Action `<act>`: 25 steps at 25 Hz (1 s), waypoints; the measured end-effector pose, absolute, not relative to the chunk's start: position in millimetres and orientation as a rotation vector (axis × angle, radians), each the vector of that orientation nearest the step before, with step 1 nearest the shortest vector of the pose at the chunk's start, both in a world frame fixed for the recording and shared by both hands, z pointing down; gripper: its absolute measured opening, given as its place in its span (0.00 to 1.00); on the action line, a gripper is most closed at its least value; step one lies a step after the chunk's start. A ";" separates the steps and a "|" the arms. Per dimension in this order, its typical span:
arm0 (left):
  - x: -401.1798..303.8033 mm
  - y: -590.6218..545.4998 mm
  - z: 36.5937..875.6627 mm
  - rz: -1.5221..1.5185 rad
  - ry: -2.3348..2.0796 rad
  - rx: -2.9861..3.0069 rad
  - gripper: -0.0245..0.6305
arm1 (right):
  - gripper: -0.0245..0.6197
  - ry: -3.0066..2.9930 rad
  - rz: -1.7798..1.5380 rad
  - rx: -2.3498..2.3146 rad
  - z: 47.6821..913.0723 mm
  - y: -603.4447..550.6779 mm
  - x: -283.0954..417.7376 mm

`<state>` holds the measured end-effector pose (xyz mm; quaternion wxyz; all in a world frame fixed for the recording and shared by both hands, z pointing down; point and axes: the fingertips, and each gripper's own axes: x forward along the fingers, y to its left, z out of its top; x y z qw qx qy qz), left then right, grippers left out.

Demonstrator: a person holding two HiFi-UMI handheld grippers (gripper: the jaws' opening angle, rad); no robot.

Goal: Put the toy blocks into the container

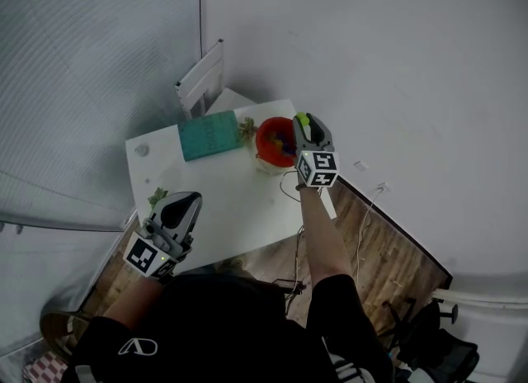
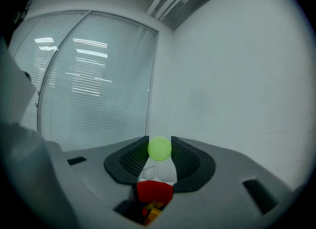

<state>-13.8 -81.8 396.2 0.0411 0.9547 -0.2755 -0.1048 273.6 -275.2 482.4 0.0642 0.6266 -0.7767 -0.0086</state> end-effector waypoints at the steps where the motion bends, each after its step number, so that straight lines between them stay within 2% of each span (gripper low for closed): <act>1: -14.0 -82.4 396.5 -0.319 -0.847 2.922 0.04 | 0.25 -2.331 0.012 1.883 493.8 -279.8 275.4; 10: -15.2 -84.2 402.4 -0.304 -0.871 2.907 0.04 | 0.25 -2.186 0.333 1.746 598.0 -300.7 281.3; 19: -19.3 -83.9 405.9 -0.305 -0.891 2.897 0.04 | 0.26 -2.148 0.446 1.694 628.5 -299.9 280.2; 20: -18.8 -84.2 406.5 -0.304 -0.890 2.895 0.04 | 0.36 -2.150 0.454 1.699 629.4 -300.5 280.5; 21: -18.3 -84.6 406.3 -0.307 -0.890 2.894 0.04 | 0.38 -2.154 0.455 1.702 628.8 -301.0 280.3; 25: -14.7 -86.8 395.9 -0.347 -0.905 2.902 0.04 | 0.39 -2.186 0.385 1.706 608.0 -300.8 276.4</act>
